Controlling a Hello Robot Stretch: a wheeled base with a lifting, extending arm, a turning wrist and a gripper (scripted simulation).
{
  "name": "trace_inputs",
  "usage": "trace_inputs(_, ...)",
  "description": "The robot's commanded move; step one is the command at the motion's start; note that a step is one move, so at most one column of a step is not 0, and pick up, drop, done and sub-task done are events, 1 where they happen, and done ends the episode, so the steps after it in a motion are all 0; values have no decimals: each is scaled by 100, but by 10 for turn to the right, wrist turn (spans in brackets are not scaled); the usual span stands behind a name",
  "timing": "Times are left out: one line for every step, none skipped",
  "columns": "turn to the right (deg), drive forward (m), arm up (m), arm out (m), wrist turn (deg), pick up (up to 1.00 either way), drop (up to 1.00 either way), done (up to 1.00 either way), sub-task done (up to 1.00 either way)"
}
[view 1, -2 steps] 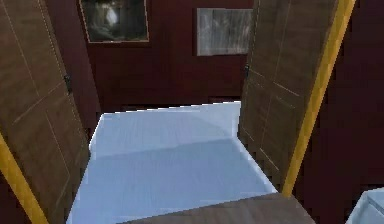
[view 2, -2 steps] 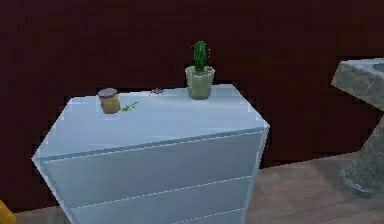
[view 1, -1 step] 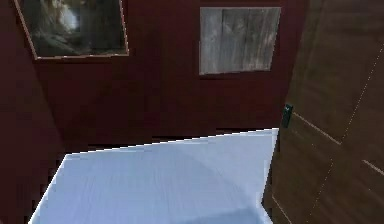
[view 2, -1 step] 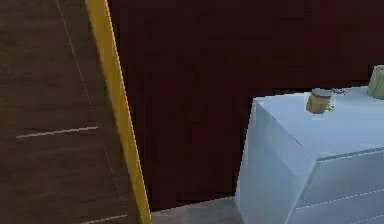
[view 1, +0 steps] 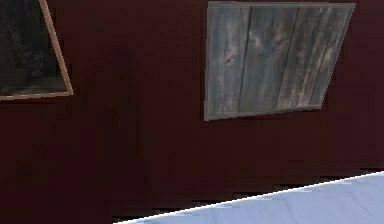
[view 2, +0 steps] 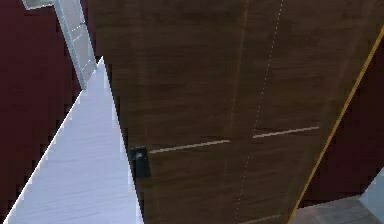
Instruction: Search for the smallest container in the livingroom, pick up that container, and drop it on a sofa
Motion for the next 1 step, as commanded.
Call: trace_inputs(0, 15, 0, 0, 0, 0, 0, 0, 0)
